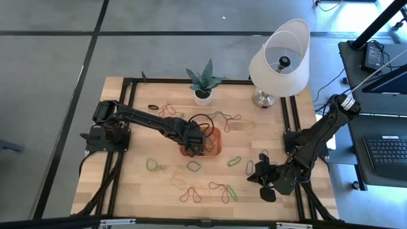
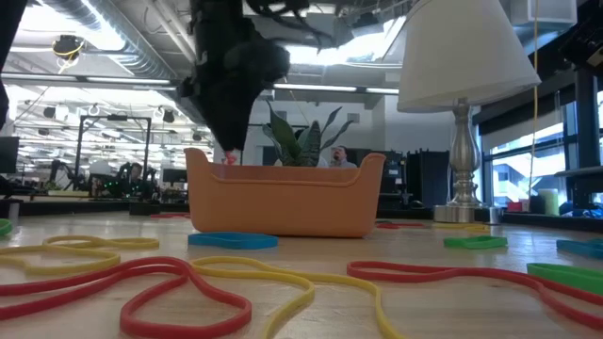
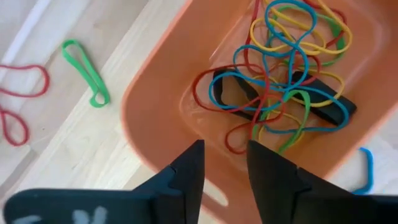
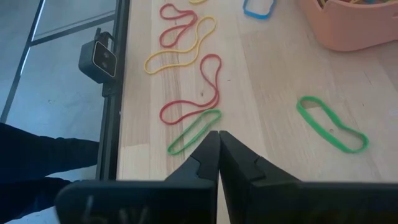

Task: Pick and place rubber bands into bin
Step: Put the black rubber band into the orange bin

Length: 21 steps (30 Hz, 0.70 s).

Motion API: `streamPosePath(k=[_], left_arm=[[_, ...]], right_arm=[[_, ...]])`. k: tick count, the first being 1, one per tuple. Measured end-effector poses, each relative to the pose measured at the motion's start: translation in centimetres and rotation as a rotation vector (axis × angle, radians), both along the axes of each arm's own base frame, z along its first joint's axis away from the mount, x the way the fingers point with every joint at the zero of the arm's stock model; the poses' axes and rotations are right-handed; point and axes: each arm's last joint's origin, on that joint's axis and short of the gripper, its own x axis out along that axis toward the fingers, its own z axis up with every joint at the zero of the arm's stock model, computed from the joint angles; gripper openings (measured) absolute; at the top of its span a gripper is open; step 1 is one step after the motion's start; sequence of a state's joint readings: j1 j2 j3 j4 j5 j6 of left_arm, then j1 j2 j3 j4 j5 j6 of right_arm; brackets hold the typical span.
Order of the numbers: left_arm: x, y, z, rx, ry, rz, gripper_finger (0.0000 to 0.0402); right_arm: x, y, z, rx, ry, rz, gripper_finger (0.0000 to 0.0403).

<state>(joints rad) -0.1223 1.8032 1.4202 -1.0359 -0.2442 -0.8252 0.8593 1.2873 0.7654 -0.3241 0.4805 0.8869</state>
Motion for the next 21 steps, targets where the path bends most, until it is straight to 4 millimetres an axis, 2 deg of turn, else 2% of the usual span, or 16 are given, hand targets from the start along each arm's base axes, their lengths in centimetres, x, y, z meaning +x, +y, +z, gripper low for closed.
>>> streamPosePath(k=[7,13,17,21], left_arm=[[-0.5,-0.8,3.3,-0.007,-0.089,-0.025,0.0084],[-2.0,-3.0,5.7,-0.022,-0.165,-0.099,0.0044],[-2.8,-4.9,6.4,-0.014,-0.189,-0.157,0.0007],[-3.4,-6.6,6.5,0.019,-0.204,-0.191,0.0003]], right_arm=[[0.0,0.0,0.0,0.031,0.006,-0.027,0.0013],[0.0,0.0,0.0,0.042,0.005,-0.033,0.0013],[0.0,0.0,0.0,0.043,0.003,-0.032,0.0013],[0.1,0.1,0.1,0.046,0.000,-0.031,0.0013]])
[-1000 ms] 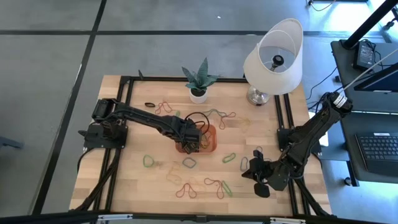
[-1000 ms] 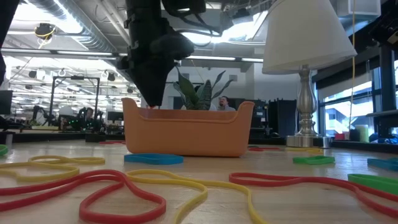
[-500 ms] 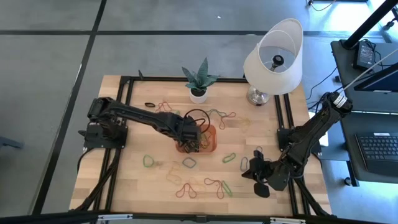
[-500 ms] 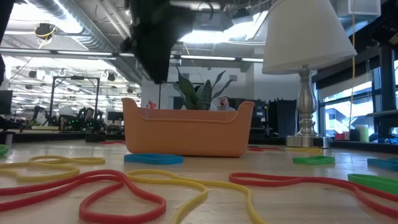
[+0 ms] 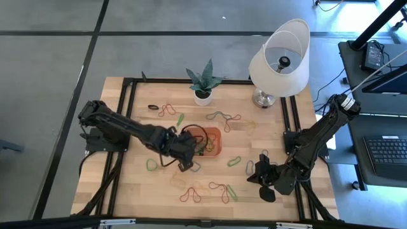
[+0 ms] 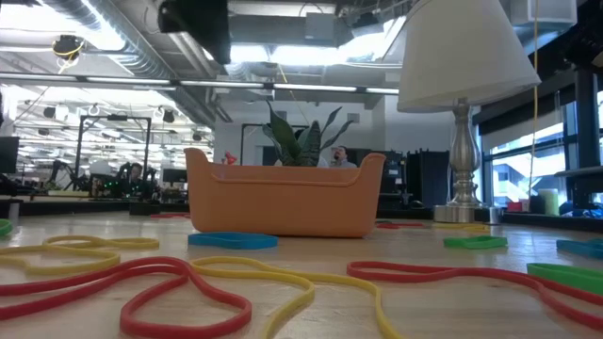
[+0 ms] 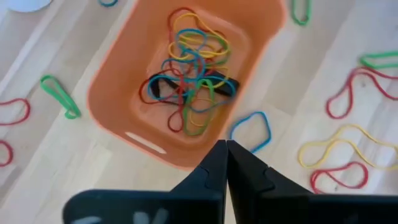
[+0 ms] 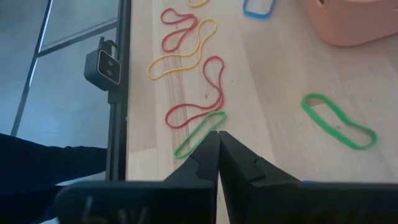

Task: Pick and place rubber bands into bin
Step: Put the black rubber band into the orange bin

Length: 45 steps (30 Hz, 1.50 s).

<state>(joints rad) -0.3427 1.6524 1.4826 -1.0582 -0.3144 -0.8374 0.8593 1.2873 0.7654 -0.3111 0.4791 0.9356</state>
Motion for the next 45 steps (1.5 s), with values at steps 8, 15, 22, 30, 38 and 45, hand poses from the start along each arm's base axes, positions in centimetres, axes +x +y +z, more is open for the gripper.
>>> streamPosePath(k=[8,15,22,30,38,45], left_arm=[[-0.3,-0.9,0.0,-0.016,0.005,-0.027,0.0003],[0.3,0.4,0.1,0.030,0.003,-0.095,0.0003],[1.2,0.8,0.4,0.087,-0.048,-0.208,0.0003],[1.4,0.8,0.4,0.177,-0.032,-0.362,0.0003],[1.3,0.8,0.4,0.185,-0.018,-0.437,0.0003],[1.7,0.1,0.7,0.109,-0.084,-0.436,0.0003]], right_arm=[[0.1,-0.1,0.0,-0.001,0.000,-0.004,0.0013],[0.7,-0.7,0.0,-0.002,-0.001,-0.041,0.0013],[2.2,-2.5,0.0,-0.004,-0.001,-0.132,0.0013],[3.9,-4.9,-0.1,-0.024,0.014,-0.211,0.0013],[2.2,-5.0,-1.3,0.121,0.348,-0.153,0.0003],[-0.9,-3.6,-2.0,0.086,0.569,-0.100,0.0003]])
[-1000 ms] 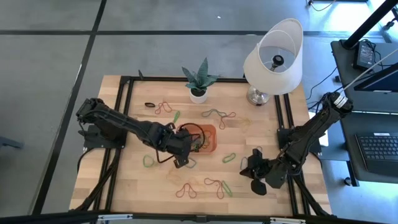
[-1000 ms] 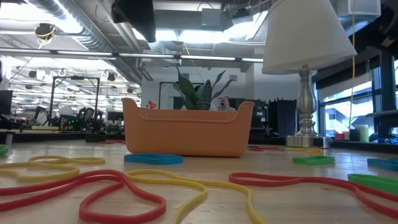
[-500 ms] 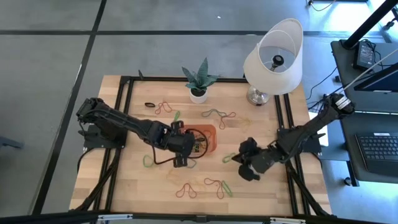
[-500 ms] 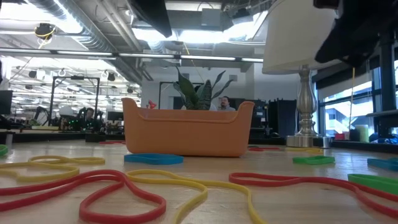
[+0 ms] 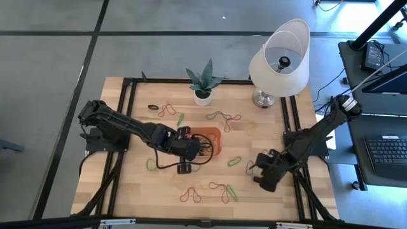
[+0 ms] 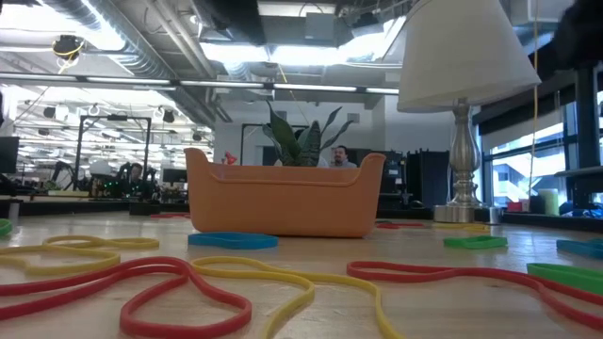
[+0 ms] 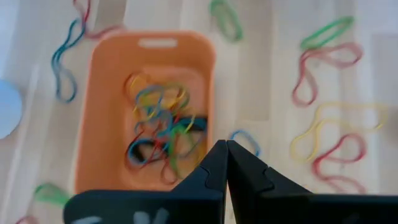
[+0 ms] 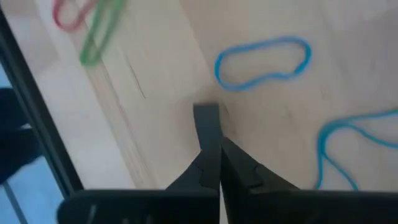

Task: Pick and place rubber bands into bin
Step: Put the black rubber band into the orange bin

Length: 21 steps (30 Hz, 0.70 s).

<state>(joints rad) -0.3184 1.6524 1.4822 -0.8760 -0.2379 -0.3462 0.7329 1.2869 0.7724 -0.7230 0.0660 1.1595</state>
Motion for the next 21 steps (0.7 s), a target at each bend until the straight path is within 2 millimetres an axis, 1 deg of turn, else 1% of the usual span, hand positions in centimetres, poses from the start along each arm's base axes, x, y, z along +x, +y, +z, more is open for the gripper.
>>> streamPosePath(k=[4,7,11,17,19,21], left_arm=[[0.5,-0.7,0.5,-0.014,-0.086,-0.009,0.0003],[0.8,-1.2,0.6,-0.022,-0.127,-0.005,0.0003],[0.8,-2.4,0.7,-0.068,-0.164,0.003,0.0003],[1.0,-5.2,0.7,-0.099,-0.247,-0.077,0.0003],[0.7,-6.1,0.4,-0.086,-0.239,-0.101,0.0003],[0.8,-6.7,0.1,-0.086,-0.249,-0.109,0.0003]], right_arm=[[-1.0,0.6,-0.4,-0.030,0.011,0.093,0.0005],[-1.4,0.8,-0.8,-0.061,-0.016,0.150,0.0017],[-1.5,0.7,-1.7,-0.075,-0.039,0.175,0.0045],[-1.4,0.8,-3.2,-0.025,-0.098,0.176,0.0098],[-1.2,1.0,-3.8,-0.015,-0.124,0.198,0.0113],[-1.0,1.2,-4.2,-0.032,-0.125,0.232,0.0125]])
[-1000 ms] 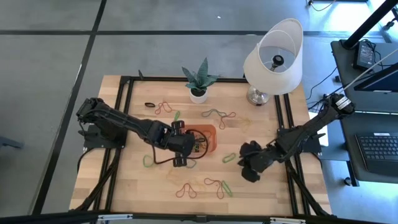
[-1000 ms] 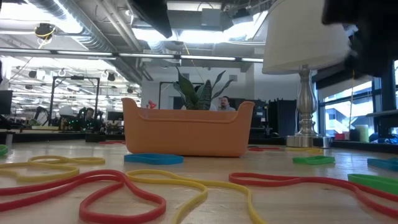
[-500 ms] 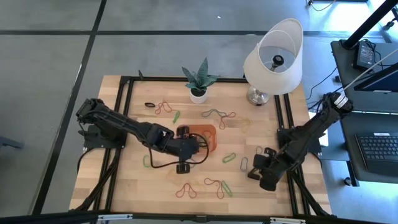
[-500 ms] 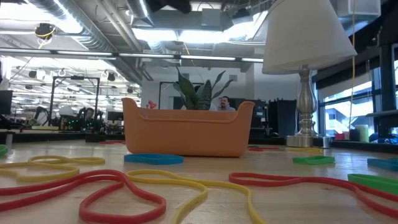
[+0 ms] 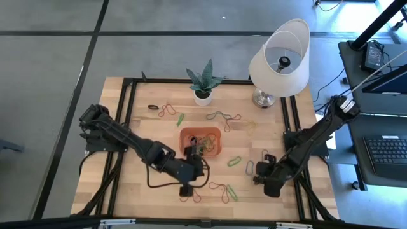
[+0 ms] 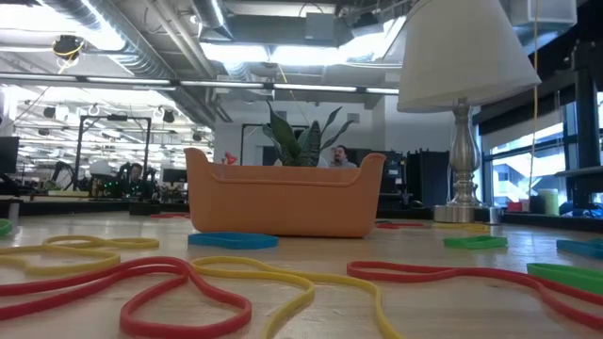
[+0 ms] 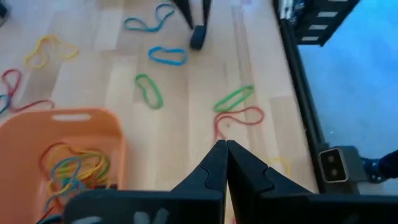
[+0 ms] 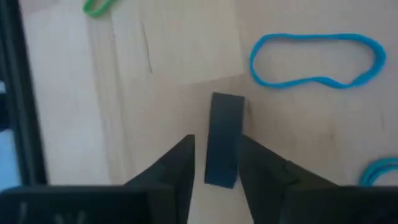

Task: Pick and place rubber bands into bin
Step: Put the black rubber band into the orange bin

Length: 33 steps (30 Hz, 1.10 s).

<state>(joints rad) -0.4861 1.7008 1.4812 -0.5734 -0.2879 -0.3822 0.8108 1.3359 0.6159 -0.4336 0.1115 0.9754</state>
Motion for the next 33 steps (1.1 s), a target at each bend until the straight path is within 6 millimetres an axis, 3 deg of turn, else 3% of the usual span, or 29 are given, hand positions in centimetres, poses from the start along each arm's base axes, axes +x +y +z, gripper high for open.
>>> streamPosePath(k=[5,11,16,22,33], left_arm=[[-0.5,-0.8,-2.0,0.007,0.000,-0.022,0.0003],[-1.5,-1.1,-5.4,-0.004,0.047,-0.020,0.0003],[-2.6,-0.6,-6.6,0.023,0.076,-0.034,0.0003],[-5.9,1.1,-6.7,0.018,0.064,-0.038,0.0003],[-14.0,6.0,-7.3,-0.038,-0.009,-0.017,0.0003]], right_arm=[[0.9,0.9,-0.8,-0.077,0.012,0.105,0.0138],[1.7,1.7,-2.2,-0.120,0.069,0.073,0.0138],[2.1,2.1,-2.1,-0.135,0.099,0.029,0.0106],[3.2,2.6,0.0,-0.149,0.132,0.015,0.0012],[6.9,2.2,6.5,-0.159,0.091,-0.126,0.0006]])
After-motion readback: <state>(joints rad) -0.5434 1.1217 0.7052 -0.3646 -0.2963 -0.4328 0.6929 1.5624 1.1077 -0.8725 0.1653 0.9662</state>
